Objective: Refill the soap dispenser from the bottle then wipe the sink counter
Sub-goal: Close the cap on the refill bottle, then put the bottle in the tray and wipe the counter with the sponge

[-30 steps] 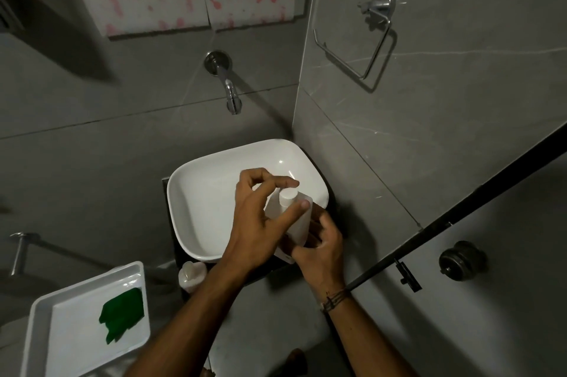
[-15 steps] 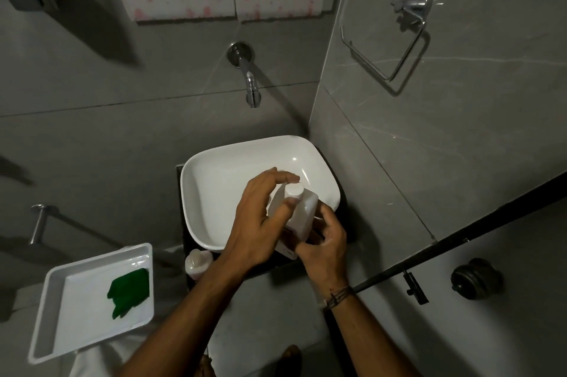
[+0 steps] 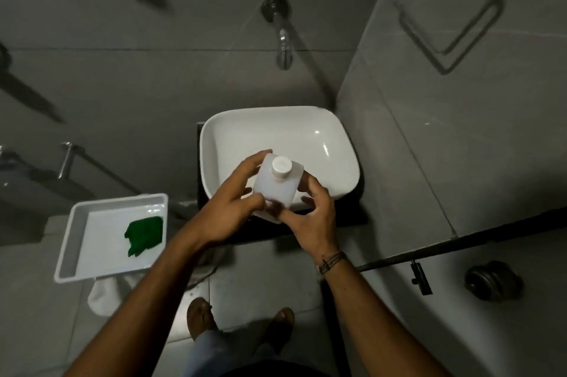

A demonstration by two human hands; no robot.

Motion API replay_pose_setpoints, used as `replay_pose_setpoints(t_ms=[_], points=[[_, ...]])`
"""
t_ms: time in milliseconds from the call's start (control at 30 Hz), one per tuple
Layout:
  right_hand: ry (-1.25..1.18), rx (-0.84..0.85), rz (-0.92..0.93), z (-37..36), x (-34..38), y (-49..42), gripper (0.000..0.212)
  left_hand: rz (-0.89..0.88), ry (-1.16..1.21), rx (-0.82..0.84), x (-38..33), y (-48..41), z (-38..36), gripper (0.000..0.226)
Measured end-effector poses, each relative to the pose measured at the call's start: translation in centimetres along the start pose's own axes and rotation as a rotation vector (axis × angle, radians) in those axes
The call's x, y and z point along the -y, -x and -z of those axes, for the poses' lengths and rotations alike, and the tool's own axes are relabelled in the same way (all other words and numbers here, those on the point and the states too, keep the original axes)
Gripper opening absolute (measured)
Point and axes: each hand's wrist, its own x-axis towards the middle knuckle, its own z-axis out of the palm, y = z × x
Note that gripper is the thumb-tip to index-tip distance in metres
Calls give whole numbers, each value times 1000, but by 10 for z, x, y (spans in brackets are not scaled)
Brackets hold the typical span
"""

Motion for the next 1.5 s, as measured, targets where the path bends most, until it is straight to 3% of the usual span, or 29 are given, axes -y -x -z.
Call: replay_pose_setpoints(t_ms=[133, 333, 467, 633, 867, 1033, 1233, 1500], points=[[38, 240, 48, -42, 12, 5, 81, 55, -73, -69, 33, 56, 48, 95], [-11, 573, 75, -170, 48, 40, 77, 150, -146, -435, 71, 156, 130, 78], [31, 680, 62, -277, 51, 58, 83, 227, -106, -596, 111, 200, 191, 74], [124, 685, -101, -408, 25, 71, 81, 354, -94, -707, 207, 221, 263, 74], [209, 632, -338, -524, -57, 65, 73, 504, -155, -626, 324, 210, 317, 67], [332, 648, -346, -567, -84, 58, 69, 576, -204, -571, 376, 203, 335, 62], [330, 607, -328, -589, -98, 57, 48, 589, -248, -561, 408, 198, 344, 55], [274, 612, -376, -590, -114, 56, 58, 584, -210, -558, 415, 197, 343, 65]])
